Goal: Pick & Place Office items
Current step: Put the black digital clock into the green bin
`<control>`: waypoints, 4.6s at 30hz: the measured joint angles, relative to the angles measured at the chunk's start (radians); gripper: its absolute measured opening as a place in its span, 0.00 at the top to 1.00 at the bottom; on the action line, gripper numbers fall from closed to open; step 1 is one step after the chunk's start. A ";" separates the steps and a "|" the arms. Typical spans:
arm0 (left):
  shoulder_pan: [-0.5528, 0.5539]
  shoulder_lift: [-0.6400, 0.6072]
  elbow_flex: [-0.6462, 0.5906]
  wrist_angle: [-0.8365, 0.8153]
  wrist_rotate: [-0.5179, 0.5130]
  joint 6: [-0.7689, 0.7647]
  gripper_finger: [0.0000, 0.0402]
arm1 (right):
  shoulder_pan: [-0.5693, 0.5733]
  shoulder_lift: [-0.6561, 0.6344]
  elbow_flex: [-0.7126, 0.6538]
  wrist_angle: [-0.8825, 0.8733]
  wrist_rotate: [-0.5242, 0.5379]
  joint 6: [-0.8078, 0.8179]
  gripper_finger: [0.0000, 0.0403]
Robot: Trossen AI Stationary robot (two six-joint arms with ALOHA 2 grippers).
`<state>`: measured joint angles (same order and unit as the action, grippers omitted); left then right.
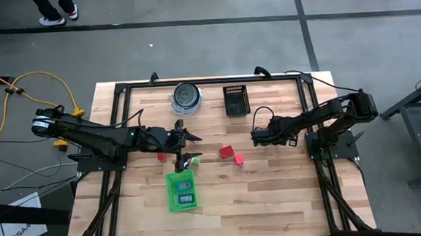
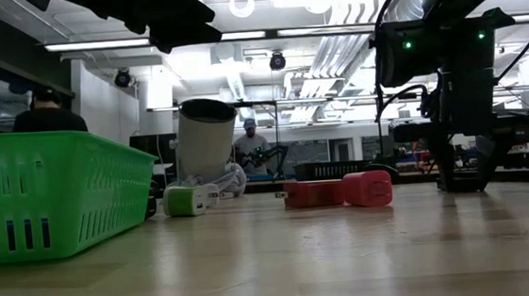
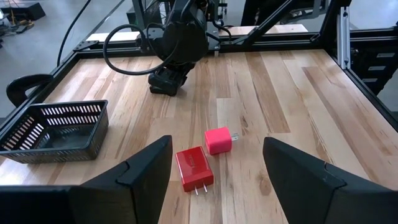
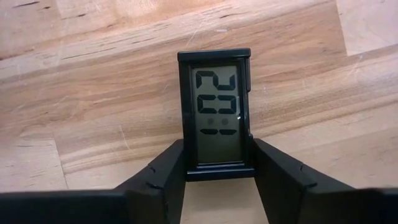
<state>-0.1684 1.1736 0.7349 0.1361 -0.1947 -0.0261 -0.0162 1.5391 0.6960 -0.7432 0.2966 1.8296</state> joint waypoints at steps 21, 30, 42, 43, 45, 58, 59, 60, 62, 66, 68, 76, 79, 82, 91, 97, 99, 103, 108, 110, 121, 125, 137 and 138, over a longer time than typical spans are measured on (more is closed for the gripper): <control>0.000 0.000 0.000 0.000 0.000 0.000 0.39 | 0.003 -0.143 0.000 0.039 0.056 -0.240 0.63; 0.000 0.000 0.000 0.000 0.000 0.000 0.39 | 0.003 -0.266 0.000 0.124 0.049 -0.453 0.64; 0.000 0.000 0.000 0.000 0.000 0.000 0.39 | 0.003 -0.329 0.000 0.374 -0.027 -0.779 0.64; 0.000 0.000 0.000 0.000 0.000 0.000 0.39 | 0.003 -0.329 0.000 0.395 -0.039 -0.802 0.64; 0.000 0.000 0.000 0.000 0.000 0.000 0.39 | 0.003 -0.329 0.000 0.434 -0.054 -0.842 0.64; 0.000 0.000 0.000 0.000 0.000 0.000 0.39 | 0.067 -0.328 0.001 0.610 -0.125 -1.040 0.64; 0.000 0.000 0.000 0.000 0.000 0.000 0.39 | 0.075 -0.328 0.006 0.606 -0.127 -1.052 0.64; 0.000 0.000 0.000 0.000 0.000 0.000 0.39 | 0.083 -0.327 0.015 0.601 -0.130 -1.065 0.64; 0.000 0.000 0.000 0.000 0.000 0.000 0.39 | 0.100 -0.327 0.042 0.595 -0.131 -1.095 0.64; 0.000 0.000 0.000 0.000 0.000 0.000 0.39 | 0.142 -0.319 0.117 0.558 -0.114 -1.158 0.64; 0.000 0.000 0.000 0.000 0.000 0.000 0.39 | 0.161 -0.302 0.157 0.531 -0.100 -1.188 0.64; 0.000 0.000 0.000 0.000 0.000 0.000 0.39 | 0.237 -0.159 0.346 0.400 -0.089 -1.305 0.64; 0.000 0.000 0.000 0.000 0.000 0.000 0.39 | 0.262 -0.107 0.403 0.404 -0.090 -1.375 0.64; 0.000 0.000 0.000 0.000 0.000 0.000 0.39 | 0.285 -0.080 0.436 0.391 -0.083 -1.466 0.64; 0.000 0.000 0.000 0.000 0.000 0.000 0.39 | 0.260 -0.059 0.455 0.426 -0.036 -1.566 0.64; 0.000 0.000 0.000 0.000 0.000 0.000 0.39 | 0.196 0.003 0.455 0.461 -0.099 -1.604 0.64; 0.000 0.000 0.000 0.000 0.000 0.000 0.39 | 0.186 0.011 0.453 0.467 -0.110 -1.627 0.64; 0.000 0.000 0.000 0.000 0.000 0.000 0.39 | 0.177 0.028 0.453 0.486 -0.113 -1.671 0.64; 0.000 0.000 0.000 0.000 0.000 0.000 0.39 | 0.177 0.039 0.454 0.505 -0.115 -1.689 0.64; 0.000 0.000 0.000 0.000 0.000 0.000 0.39 | 0.178 0.042 0.453 0.497 -0.119 -1.696 0.64; 0.000 0.000 0.000 0.000 0.000 0.000 0.39 | 0.180 0.041 0.453 0.508 -0.118 -1.702 0.64; 0.000 0.000 0.000 0.000 0.000 0.000 0.39 | 0.180 0.041 0.453 0.513 -0.118 -1.701 0.64; 0.000 0.000 0.000 0.007 0.000 0.000 0.39 | 0.180 0.040 0.453 0.532 -0.117 -1.702 0.64; 0.000 0.000 0.000 0.007 0.000 0.000 0.39 | 0.180 0.040 0.453 0.539 -0.117 -1.702 0.64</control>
<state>-0.1684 1.1732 0.7345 0.1429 -0.1947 -0.0257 0.1642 1.5795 1.1492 -0.2040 0.1791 0.1272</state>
